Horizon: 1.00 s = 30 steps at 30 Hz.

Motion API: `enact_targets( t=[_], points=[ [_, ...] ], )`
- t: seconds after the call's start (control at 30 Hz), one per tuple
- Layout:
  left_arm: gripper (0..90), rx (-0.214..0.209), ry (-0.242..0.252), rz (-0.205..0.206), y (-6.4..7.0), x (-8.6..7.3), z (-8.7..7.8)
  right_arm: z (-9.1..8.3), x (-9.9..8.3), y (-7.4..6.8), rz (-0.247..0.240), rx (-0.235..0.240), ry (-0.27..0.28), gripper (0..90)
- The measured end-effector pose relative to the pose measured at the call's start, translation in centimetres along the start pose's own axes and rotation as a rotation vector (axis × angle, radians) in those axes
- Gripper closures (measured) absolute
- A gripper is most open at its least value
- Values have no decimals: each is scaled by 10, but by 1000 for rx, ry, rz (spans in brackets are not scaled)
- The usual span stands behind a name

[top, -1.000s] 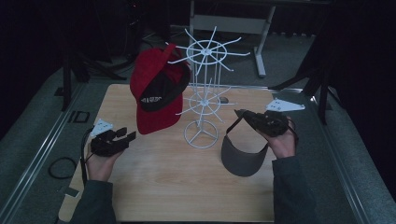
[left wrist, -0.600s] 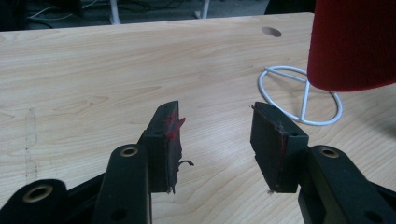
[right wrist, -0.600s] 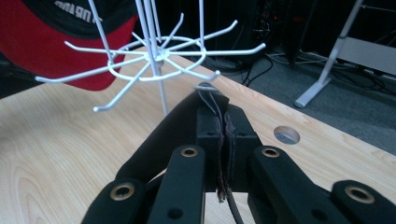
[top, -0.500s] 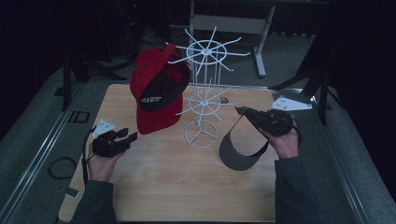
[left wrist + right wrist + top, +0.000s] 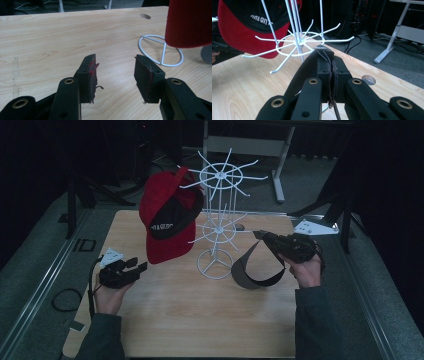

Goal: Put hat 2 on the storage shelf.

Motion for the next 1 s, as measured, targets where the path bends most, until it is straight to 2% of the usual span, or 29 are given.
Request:
enact_targets(
  t=[0.83, 1.0],
  points=[
    [533, -4, 4, -9, 0, 0, 0, -1, 18, 6, 15, -7, 60, 867],
    [533, -3, 4, -10, 0, 0, 1, -4, 25, 7, 34, 5, 80, 867]
  ],
)
Point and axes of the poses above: each handheld gripper's, and its own axes: z roughly forward along the jaws, x roughly out of its top, y roughly to its right, the point moved 7 cm from there along z, roughly forward along the jaws, and after that the axes turned 6 degrees about -z, right-handed, at the moved point
